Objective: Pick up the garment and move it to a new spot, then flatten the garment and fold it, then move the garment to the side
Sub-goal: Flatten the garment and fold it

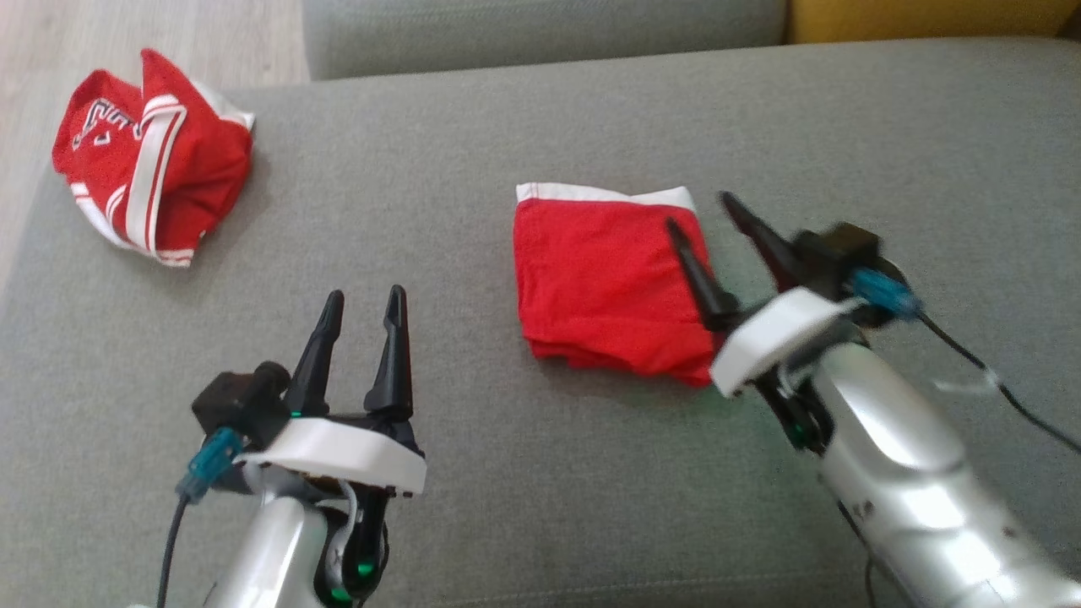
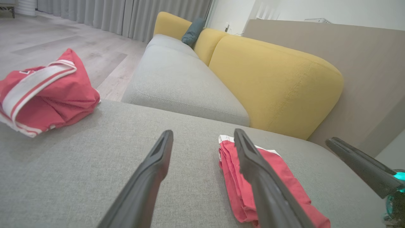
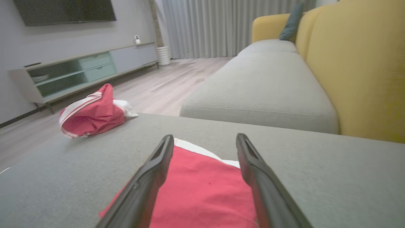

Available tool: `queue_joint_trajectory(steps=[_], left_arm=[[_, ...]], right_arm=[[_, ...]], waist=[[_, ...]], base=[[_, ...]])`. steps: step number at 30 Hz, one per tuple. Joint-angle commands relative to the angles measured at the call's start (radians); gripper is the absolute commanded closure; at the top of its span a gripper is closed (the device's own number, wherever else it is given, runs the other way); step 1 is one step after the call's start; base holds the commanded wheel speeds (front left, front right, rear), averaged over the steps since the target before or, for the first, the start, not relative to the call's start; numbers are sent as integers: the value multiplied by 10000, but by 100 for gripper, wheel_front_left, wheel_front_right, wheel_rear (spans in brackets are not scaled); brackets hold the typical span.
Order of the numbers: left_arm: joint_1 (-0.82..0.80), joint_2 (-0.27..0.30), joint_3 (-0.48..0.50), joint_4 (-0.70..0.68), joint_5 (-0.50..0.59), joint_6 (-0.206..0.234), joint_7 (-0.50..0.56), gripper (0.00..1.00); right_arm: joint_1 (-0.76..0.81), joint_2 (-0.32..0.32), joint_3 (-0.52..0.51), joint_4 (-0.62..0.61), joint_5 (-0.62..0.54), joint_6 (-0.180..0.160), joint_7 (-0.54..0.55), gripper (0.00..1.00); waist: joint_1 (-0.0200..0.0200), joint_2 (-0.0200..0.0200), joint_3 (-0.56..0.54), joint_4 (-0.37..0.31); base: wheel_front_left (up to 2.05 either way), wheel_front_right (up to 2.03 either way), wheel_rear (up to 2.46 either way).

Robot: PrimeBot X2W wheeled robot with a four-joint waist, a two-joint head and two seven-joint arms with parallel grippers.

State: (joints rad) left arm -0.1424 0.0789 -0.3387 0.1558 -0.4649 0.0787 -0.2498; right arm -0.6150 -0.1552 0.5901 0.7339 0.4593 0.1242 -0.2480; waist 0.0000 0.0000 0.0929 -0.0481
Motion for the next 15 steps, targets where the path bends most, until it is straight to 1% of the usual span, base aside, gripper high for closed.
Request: queue_joint_trajectory(steps=[1, 5, 9, 11, 15], left_arm=[[-125, 0, 429, -352, 198, -5, -119, 0], [92, -28, 619, -331, 554, -23, -119, 0], [431, -45, 830, -407, 851, -46, -119, 0], [638, -54, 972, -477, 961, -30, -119, 0], [1020, -75, 1194, -587, 1160, -34, -120, 0]], right_arm=[[300, 260, -521, -522, -390, 65, -133, 0], [1413, 529, -2258, -1360, -1661, 65, -135, 0], [2467, 842, -3620, -2274, -2713, 65, -136, 0], [2940, 948, -4104, -2704, -3071, 65, -135, 0], [3691, 1036, -4718, -3487, -3257, 65, 79, 0]], waist=[[0, 0, -149, -85], [0, 0, -380, -111], [0, 0, -526, -110], [0, 0, -578, -103], [0, 0, -610, -58]], base=[[0, 0, 0], [0, 0, 0], [0, 0, 0], [0, 0, 0], [0, 0, 0]])
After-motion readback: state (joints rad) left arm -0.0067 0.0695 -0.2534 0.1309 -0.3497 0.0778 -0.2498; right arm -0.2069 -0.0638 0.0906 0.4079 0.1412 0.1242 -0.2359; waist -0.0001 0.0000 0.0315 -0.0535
